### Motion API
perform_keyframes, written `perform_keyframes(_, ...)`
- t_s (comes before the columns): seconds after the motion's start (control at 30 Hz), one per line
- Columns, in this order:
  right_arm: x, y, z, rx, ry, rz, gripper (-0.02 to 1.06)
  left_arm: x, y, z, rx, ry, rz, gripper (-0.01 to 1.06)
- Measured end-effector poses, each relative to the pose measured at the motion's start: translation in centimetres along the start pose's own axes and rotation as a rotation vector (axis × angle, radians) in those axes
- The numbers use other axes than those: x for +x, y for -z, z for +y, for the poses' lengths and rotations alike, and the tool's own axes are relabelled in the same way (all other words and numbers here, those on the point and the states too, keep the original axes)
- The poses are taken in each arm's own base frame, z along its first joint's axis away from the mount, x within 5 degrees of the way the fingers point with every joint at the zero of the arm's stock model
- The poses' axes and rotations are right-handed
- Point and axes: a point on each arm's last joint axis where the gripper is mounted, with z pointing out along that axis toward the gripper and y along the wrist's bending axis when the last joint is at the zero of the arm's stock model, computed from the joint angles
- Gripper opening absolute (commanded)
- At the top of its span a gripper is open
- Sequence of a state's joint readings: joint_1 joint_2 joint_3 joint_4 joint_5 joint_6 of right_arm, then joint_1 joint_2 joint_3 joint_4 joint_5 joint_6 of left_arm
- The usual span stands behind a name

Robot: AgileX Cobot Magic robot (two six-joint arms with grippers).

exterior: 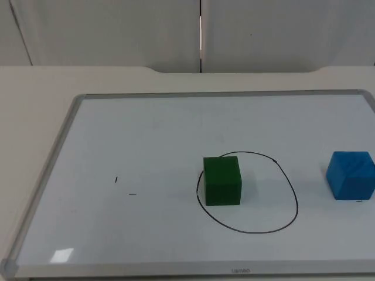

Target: Push the two cubes into the marked area.

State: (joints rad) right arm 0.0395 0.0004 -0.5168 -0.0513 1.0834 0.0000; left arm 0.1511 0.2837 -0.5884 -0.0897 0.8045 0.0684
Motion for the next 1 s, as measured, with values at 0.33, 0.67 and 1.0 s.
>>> perform_keyframes(0.33,0.0,0.0,0.0,0.000,0.000,0.000,1.05,3.3,3.9,-0.8,0.097,-0.022,-0.127,0.00)
perform_keyframes(0.67,0.0,0.0,0.0,0.000,0.000,0.000,1.05,4.5,3.5,-1.0,0.250,-0.088,-0.073,0.00)
perform_keyframes(1.0,0.0,0.0,0.0,0.000,0.000,0.000,1.05,5.8,3.5,-0.6,0.261,-0.154,0.070,0.00)
